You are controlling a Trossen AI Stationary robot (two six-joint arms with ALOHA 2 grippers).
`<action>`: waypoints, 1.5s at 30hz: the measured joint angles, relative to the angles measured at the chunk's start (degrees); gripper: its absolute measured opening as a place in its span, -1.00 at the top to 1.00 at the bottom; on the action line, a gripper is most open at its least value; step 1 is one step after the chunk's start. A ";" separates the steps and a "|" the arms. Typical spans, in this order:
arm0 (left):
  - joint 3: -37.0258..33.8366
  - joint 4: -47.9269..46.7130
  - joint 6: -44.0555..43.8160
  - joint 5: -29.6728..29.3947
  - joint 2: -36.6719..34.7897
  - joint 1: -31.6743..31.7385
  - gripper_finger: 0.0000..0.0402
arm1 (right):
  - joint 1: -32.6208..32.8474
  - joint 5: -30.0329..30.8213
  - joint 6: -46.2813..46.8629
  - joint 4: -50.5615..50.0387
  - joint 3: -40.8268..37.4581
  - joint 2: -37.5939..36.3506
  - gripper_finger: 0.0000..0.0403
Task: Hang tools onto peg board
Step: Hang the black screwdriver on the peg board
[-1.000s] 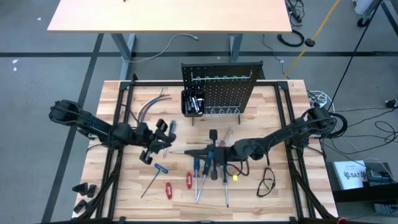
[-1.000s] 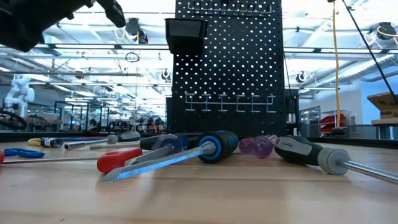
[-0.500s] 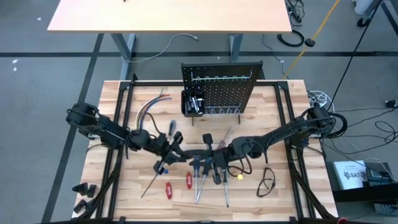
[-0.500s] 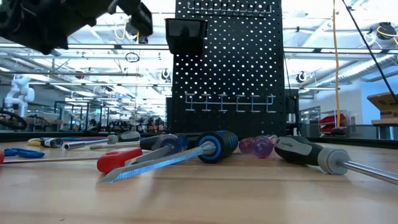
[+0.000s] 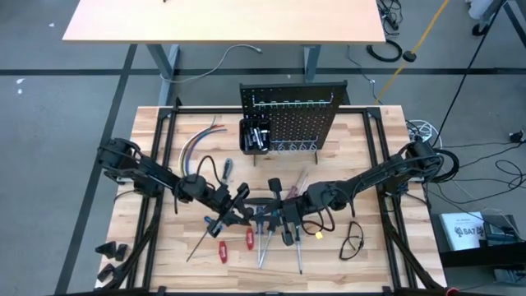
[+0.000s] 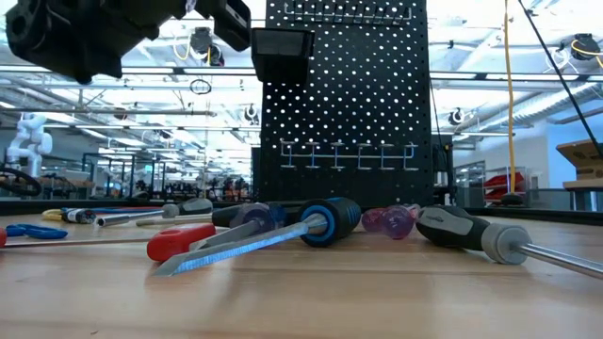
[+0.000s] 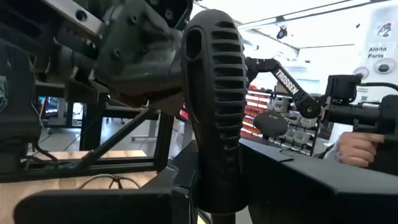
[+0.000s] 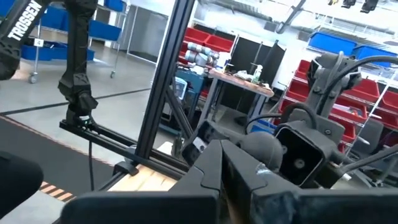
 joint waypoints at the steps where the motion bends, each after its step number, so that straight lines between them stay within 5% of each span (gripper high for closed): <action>1: -0.02 -0.02 0.00 0.02 0.13 0.00 0.60 | -0.01 0.09 0.00 -0.01 0.00 0.00 1.00; 18: 2.02 -8.13 0.52 0.07 0.24 -0.07 0.61 | -0.89 5.89 3.05 -0.30 0.02 0.00 1.00; 27: 1.21 -8.47 0.41 -1.67 0.15 1.63 0.61 | 0.89 21.42 0.93 -2.04 0.07 -0.55 1.00; 35: -11.13 -3.13 -3.07 -22.47 -5.49 7.11 0.61 | 7.81 44.88 -6.53 -8.87 0.07 -7.03 1.00; 41: -18.60 4.25 -9.35 -44.47 -6.92 11.16 0.61 | 9.92 49.27 -8.10 -9.91 0.07 -8.39 1.00; 45: -16.14 4.50 -11.96 -51.96 -5.98 14.68 0.61 | 9.81 49.38 -7.70 -10.31 0.07 -8.39 1.00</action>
